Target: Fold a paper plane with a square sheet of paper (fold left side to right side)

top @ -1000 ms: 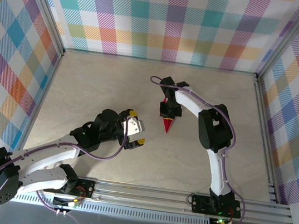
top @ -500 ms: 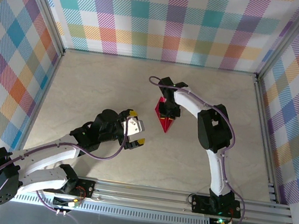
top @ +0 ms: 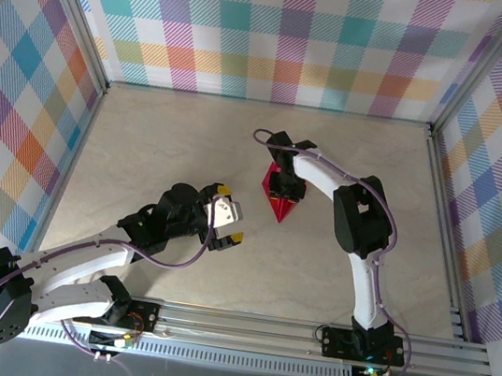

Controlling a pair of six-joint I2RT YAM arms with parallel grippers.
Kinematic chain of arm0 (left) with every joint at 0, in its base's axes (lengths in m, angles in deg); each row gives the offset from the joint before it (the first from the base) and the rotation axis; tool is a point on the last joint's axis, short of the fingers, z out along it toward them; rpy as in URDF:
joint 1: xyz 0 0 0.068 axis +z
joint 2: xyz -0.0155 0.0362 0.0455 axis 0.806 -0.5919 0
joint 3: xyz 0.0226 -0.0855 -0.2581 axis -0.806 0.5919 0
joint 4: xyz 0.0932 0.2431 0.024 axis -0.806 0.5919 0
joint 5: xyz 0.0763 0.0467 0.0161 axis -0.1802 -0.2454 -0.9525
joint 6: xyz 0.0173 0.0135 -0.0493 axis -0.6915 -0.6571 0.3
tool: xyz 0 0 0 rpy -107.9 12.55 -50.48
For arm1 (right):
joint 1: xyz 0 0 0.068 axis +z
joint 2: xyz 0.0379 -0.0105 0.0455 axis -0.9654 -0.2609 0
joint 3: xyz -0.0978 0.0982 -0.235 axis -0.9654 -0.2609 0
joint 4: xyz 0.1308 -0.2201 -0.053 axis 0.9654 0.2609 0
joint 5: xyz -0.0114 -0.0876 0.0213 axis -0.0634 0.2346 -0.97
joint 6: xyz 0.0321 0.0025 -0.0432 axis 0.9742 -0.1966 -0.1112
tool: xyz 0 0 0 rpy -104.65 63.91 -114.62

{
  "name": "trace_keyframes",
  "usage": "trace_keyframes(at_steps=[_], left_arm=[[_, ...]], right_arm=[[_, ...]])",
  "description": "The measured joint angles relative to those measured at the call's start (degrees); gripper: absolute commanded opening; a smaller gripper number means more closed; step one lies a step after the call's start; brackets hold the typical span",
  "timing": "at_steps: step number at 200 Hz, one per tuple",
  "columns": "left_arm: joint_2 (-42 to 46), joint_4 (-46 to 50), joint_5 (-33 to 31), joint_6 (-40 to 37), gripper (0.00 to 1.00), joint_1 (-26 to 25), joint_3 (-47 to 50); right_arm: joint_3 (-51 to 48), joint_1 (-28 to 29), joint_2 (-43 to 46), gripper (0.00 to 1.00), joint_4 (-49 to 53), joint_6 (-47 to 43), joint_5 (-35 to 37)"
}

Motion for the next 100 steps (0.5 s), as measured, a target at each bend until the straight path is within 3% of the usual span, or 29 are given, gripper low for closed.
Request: trace_keyframes(at_steps=[100], left_arm=[[-0.02, 0.0, 0.0, 0.0, 1.0, 0.0, 0.0]], right_arm=[[-5.25, 0.0, 3.52, 0.43, -2.49, -3.06, -0.44]])
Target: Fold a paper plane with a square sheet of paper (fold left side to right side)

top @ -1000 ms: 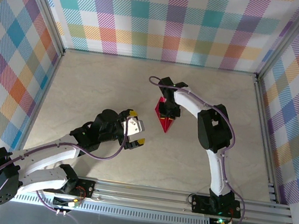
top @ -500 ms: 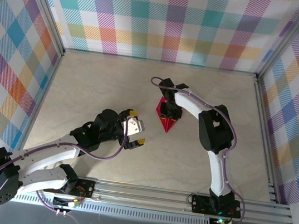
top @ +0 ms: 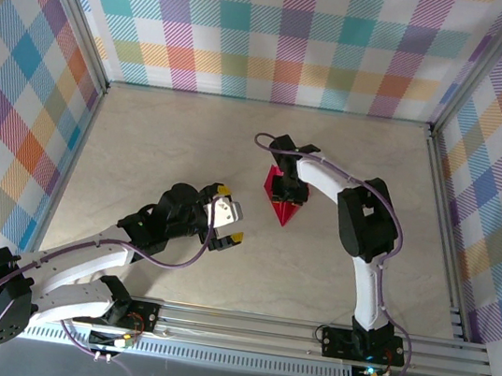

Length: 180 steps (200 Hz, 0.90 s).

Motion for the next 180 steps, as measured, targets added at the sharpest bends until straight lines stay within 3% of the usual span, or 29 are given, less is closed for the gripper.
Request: trace_keyframes(at_steps=[180], left_arm=[[0.0, 0.0, 0.66, -0.02, 1.0, 0.0, 0.0]], right_arm=[[-0.2, 0.0, 3.21, 0.45, 0.17, 0.02, -0.68]])
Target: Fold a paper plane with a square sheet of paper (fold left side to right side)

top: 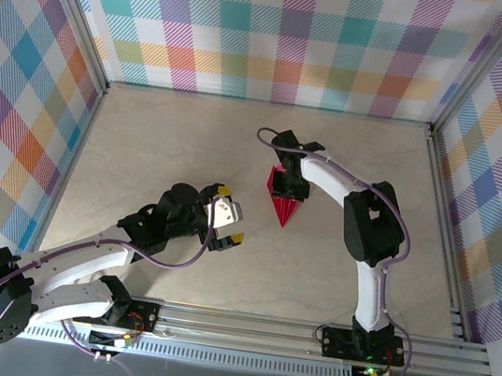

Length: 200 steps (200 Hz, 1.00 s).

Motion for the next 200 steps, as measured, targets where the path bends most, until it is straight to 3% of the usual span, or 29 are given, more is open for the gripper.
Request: trace_keyframes(at_steps=[74, 116, 179, 200], left_arm=[[0.0, 0.0, 0.22, 0.0, 1.0, 0.0, 0.0], [0.0, 0.02, 0.37, 0.02, 1.0, 0.0, 0.0], [0.07, 0.0, 0.66, 0.02, 1.0, 0.0, 0.0], [0.07, 0.0, 1.11, 0.2, 1.0, 0.0, 0.0]], right_arm=[[0.0, 0.0, 0.13, 0.46, 0.55, 0.0, 0.0], [-0.22, 0.0, 1.7, 0.59, 1.46, -0.22, -0.2], [-7.91, -0.02, 17.88, 1.0, -0.74, -1.7, 0.28], [-12.61, -0.11, 24.06, 0.99, -2.73, -3.32, 0.74]])
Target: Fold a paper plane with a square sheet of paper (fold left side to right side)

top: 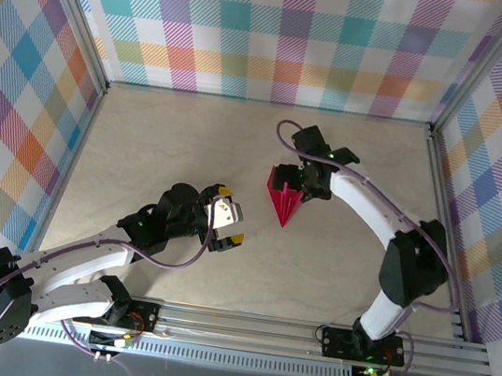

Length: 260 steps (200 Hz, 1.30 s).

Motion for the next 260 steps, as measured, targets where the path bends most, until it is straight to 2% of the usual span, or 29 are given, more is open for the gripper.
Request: trace_keyframes(at_steps=[37, 94, 122, 156, 186, 219, 260], left_arm=[[-0.37, -0.02, 0.17, 0.02, 1.0, -0.02, 0.0], [-2.19, -0.04, 0.13, 0.02, 1.0, -0.07, 0.0], [-2.58, -0.02, 0.15, 0.02, 1.0, -0.07, 0.0], [-2.58, -0.02, 0.15, 0.02, 1.0, -0.17, 0.0], [-2.56, -0.02, 0.13, 0.02, 1.0, -0.2, 0.0], [-2.56, -0.02, 0.13, 0.0, 1.0, -0.22, 0.0], [-2.56, -0.02, 0.11, 0.0, 1.0, -0.22, 0.0]], right_arm=[[-10.73, -1.75, 11.02, 0.99, -4.46, -1.66, 0.59], [-31.3, -14.51, 32.26, 0.99, -13.16, -1.88, 2.62], [-36.11, -16.7, 37.13, 0.99, -16.55, -4.07, 7.58], [-41.62, -17.94, 39.17, 0.99, -23.82, -8.0, 15.89], [-49.0, -18.93, 39.26, 0.99, -34.34, -12.57, 19.45], [-56.5, -19.96, 36.24, 0.99, -51.63, -17.7, 18.75], [-60.17, -21.2, 26.01, 0.99, -71.23, -23.06, 15.45]])
